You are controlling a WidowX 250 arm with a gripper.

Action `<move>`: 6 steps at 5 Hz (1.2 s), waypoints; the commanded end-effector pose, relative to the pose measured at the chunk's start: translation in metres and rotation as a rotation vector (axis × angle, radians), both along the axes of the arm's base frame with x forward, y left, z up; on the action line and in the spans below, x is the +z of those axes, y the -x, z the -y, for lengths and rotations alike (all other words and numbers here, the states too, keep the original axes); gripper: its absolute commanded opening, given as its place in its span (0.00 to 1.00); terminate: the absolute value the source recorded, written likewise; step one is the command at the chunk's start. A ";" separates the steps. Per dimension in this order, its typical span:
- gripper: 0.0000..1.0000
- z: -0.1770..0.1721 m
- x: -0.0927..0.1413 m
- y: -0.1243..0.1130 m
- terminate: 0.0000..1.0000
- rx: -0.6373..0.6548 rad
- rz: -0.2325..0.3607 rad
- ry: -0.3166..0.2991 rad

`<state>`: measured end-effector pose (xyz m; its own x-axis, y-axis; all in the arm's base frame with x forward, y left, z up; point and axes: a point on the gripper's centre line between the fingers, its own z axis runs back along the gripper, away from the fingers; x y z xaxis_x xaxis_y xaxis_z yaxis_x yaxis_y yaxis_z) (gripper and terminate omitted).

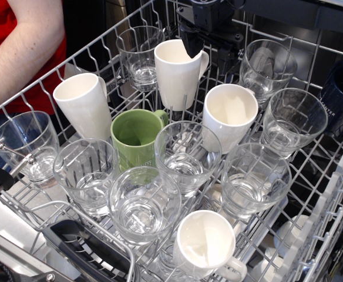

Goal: Pick up any cup

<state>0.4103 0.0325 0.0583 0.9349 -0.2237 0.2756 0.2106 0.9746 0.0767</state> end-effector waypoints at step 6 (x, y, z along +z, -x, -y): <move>1.00 0.006 -0.058 -0.043 0.00 0.146 0.021 -0.048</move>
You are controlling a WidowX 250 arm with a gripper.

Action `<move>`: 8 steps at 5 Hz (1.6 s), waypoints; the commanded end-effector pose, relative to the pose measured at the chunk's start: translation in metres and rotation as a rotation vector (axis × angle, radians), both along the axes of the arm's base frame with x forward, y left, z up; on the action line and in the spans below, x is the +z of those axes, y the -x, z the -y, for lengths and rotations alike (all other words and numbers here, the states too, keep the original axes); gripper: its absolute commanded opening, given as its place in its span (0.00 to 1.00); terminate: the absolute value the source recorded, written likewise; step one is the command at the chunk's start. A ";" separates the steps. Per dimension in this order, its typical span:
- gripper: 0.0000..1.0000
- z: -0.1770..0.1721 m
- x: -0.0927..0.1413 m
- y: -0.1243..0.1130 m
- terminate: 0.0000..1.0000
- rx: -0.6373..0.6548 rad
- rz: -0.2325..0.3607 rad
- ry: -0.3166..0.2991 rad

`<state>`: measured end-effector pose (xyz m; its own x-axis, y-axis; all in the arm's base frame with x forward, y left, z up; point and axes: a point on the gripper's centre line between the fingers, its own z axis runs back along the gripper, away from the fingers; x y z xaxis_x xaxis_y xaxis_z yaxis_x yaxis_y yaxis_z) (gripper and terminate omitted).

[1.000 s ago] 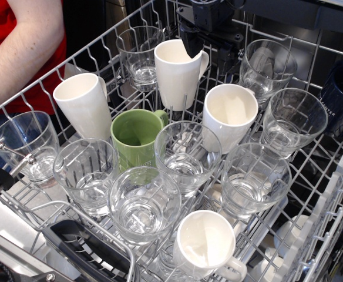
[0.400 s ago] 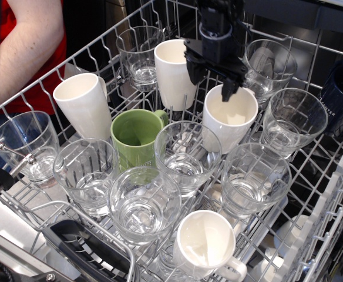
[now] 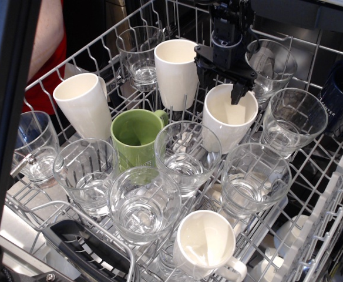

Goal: Pick up any cup

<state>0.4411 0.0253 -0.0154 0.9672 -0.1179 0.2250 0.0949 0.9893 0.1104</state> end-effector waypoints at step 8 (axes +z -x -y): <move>0.00 -0.002 0.082 -0.020 0.00 0.029 -0.019 0.147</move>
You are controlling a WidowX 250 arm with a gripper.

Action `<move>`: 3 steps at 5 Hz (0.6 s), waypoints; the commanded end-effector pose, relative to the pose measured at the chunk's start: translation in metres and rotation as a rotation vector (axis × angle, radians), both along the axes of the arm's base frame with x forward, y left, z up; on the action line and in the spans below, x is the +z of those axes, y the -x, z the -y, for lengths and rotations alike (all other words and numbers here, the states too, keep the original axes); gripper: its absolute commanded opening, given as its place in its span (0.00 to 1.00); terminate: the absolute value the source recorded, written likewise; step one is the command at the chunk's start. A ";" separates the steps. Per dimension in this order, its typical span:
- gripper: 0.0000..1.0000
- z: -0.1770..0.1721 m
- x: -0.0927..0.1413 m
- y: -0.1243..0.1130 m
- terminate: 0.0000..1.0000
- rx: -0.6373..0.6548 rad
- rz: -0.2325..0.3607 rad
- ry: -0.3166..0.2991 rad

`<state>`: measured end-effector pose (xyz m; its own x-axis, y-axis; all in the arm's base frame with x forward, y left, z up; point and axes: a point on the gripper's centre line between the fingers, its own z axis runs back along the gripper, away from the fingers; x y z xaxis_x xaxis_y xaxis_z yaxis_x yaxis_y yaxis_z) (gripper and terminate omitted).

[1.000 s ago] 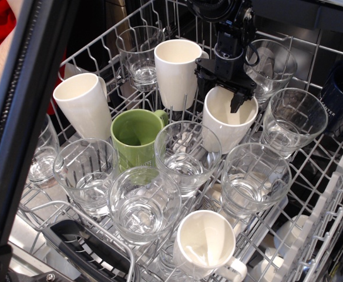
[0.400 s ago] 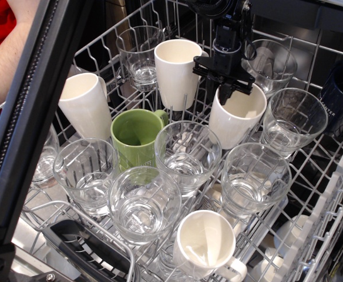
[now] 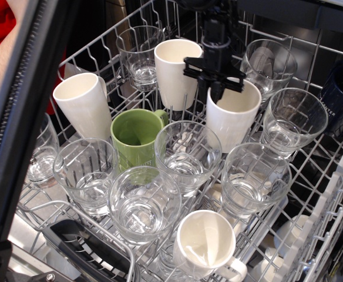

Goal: Pick up any cup

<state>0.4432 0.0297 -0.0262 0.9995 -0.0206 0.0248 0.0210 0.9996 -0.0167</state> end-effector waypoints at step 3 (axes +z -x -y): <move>0.00 0.009 0.181 -0.023 0.00 -0.259 0.200 -0.066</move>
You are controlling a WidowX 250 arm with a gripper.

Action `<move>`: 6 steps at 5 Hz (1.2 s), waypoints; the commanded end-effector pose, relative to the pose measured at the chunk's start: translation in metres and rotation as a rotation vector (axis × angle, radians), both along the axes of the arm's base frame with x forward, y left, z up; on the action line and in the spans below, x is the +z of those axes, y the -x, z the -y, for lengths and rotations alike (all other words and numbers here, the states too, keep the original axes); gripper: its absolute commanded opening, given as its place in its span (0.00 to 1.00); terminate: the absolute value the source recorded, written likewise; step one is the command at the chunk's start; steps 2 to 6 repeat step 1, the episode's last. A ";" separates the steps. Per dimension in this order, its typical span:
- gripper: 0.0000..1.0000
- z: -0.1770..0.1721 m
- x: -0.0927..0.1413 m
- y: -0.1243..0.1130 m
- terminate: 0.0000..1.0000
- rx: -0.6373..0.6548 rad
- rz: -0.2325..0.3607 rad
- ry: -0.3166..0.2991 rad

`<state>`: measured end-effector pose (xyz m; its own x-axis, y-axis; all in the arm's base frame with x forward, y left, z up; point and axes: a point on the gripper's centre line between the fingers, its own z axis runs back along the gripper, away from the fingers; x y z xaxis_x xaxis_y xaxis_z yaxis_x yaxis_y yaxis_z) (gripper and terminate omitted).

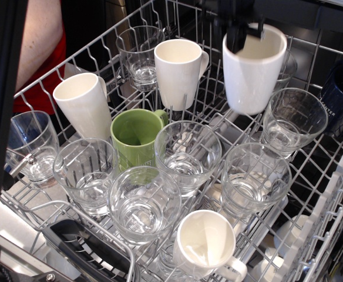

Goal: Pick up any cup

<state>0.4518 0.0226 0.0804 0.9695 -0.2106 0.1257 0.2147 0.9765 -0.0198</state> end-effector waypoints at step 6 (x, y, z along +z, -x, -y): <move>0.00 0.004 0.077 -0.015 1.00 -0.079 0.117 -0.145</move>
